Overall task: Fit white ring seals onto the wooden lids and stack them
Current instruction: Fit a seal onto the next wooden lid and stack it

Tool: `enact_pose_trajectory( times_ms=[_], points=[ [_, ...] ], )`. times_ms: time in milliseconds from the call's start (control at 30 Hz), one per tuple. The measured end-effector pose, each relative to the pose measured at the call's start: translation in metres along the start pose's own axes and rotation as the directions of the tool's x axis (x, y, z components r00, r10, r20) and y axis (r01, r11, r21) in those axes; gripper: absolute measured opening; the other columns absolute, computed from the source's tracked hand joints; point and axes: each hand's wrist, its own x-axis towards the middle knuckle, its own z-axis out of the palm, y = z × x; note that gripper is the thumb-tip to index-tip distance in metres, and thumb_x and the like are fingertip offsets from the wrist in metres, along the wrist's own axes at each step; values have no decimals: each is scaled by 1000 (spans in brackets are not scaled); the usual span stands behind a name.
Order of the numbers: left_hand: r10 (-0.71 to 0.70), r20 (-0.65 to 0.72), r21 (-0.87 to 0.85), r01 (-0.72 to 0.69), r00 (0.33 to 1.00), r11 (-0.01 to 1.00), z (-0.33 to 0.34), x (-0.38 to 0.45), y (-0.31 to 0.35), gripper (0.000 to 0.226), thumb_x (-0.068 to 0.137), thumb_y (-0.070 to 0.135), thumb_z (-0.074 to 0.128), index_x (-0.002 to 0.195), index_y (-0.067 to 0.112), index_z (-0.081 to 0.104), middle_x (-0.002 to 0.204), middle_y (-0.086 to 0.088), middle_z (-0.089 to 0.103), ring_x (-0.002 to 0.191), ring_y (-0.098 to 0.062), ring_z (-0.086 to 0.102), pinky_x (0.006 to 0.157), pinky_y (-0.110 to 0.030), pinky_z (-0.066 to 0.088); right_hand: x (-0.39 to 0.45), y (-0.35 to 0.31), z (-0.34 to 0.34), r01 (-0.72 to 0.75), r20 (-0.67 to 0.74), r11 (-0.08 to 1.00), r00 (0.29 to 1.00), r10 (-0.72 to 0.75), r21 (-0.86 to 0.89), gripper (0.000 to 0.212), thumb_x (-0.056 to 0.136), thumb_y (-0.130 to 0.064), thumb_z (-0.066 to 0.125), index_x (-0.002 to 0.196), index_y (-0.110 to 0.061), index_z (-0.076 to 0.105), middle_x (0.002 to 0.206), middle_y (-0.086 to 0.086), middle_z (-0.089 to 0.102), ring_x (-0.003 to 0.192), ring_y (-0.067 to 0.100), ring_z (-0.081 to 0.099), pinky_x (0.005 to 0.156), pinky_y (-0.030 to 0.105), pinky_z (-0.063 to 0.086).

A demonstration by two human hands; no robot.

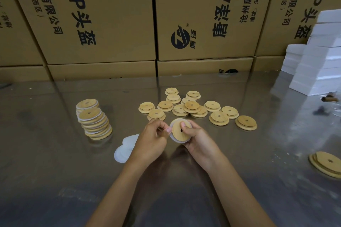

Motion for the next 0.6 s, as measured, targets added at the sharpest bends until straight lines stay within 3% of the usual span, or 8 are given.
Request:
enact_pose_trajectory(
  times_ms=[167, 333, 467, 600],
  points=[
    [38, 6, 77, -39, 999, 996, 2, -5, 3, 17, 97, 21, 54, 81, 17, 57, 88, 7, 53, 80, -10, 50, 70, -22, 38, 0, 2, 3, -6, -41, 1000, 999, 7, 22, 23, 99, -10, 53, 118, -4, 65, 103, 11, 68, 99, 22, 61, 84, 31, 46],
    [78, 37, 157, -83, 996, 984, 11, -13, 7, 22, 98, 23, 51, 76, 22, 52, 88, 9, 50, 79, 2, 47, 64, -7, 33, 5, -9, -10, 42, -152, 958, 988, 1, 283, 25, 101, -9, 50, 125, -4, 58, 104, 9, 66, 94, 19, 61, 84, 30, 50],
    [113, -117, 127, -98, 987, 987, 8, -9, 6, 19, 96, 14, 52, 79, 24, 56, 88, 13, 55, 83, 5, 50, 66, -6, 34, 1, -7, -9, 11, -90, 980, 996, 7, 198, 24, 99, -7, 52, 122, -3, 60, 101, 7, 67, 94, 18, 62, 84, 30, 52],
    [93, -149, 103, -78, 984, 992, 7, -7, 1, 14, 92, 12, 59, 86, 24, 64, 91, 15, 60, 83, 2, 55, 72, -15, 39, 0, -6, -5, 12, -44, 994, 999, -7, 111, 27, 98, -7, 55, 124, 0, 60, 108, 12, 68, 100, 22, 64, 93, 35, 51]
  ],
)
